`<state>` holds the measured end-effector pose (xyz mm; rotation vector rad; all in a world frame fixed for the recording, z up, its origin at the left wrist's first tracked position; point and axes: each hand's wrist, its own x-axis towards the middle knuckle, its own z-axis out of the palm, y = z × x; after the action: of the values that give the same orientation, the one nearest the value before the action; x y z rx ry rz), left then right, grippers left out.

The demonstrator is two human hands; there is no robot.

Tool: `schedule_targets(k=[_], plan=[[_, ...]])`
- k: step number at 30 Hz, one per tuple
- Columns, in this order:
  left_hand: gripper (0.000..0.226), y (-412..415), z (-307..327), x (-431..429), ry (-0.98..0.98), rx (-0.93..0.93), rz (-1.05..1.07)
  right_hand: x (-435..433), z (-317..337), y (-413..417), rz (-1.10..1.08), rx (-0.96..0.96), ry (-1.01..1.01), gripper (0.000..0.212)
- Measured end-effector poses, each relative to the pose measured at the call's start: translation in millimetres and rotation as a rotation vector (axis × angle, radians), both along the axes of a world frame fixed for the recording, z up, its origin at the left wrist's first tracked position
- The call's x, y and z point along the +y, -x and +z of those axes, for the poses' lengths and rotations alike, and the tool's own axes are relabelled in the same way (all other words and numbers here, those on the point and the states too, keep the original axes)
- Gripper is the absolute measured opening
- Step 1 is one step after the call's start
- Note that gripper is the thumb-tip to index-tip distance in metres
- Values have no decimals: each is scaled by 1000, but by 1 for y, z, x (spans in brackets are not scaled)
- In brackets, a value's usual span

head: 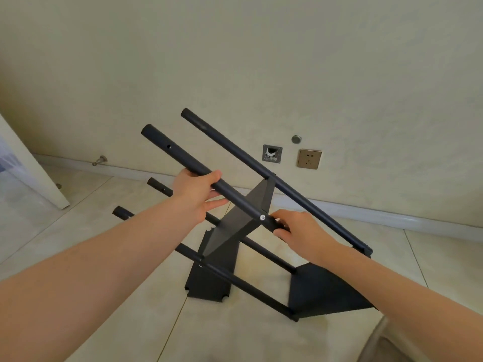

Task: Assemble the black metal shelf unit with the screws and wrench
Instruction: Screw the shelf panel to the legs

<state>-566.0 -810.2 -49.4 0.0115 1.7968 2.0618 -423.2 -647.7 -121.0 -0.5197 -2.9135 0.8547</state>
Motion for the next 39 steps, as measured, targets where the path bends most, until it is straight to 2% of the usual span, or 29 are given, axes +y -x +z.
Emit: schedule_targets(k=[7,12,16,19,22,26,31,33,35,37,39], plan=[[35,-35,30,36,48,255,-24,11,4,-20,-132,31,-10,30],[46,-68,27,58,116,446,-151,21,-1,-41,-207,-44,68,27],[45,-90,18,74,161,561,-225,28,-3,-58,-235,-94,110,26],[48,-103,14,85,161,587,-268,34,2,-67,-291,-55,149,23],[46,-114,12,95,169,611,-302,38,11,-73,-374,47,154,34],[36,-127,9,106,226,650,-329,39,27,-75,-350,154,184,25],[20,-131,-8,107,231,510,-492,44,27,-87,-333,192,173,14],[22,-129,-31,96,367,576,-568,47,25,-92,-351,198,181,14],[30,-123,-57,85,696,805,-661,50,23,-95,-368,187,184,21],[66,-114,-78,81,1066,1011,-781,54,18,-101,-393,170,216,24],[92,-109,-86,81,1263,1011,-842,59,13,-109,-422,171,281,23]])
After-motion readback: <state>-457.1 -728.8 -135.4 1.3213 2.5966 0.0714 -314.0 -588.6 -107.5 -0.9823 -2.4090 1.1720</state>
